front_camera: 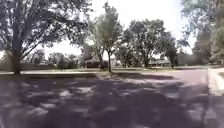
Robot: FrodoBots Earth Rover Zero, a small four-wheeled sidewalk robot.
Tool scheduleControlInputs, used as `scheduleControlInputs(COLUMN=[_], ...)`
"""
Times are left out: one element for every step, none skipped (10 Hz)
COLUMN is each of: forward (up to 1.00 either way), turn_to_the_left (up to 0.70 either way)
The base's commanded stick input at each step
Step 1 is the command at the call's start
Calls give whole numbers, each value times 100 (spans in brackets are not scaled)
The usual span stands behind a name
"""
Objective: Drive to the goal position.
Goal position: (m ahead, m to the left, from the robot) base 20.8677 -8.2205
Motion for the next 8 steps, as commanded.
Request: scheduleControlInputs(forward=[4,4,4,4,4,4,9,23], turn_to_the_left=[-13,0,0,0,0,0,-10,-39])
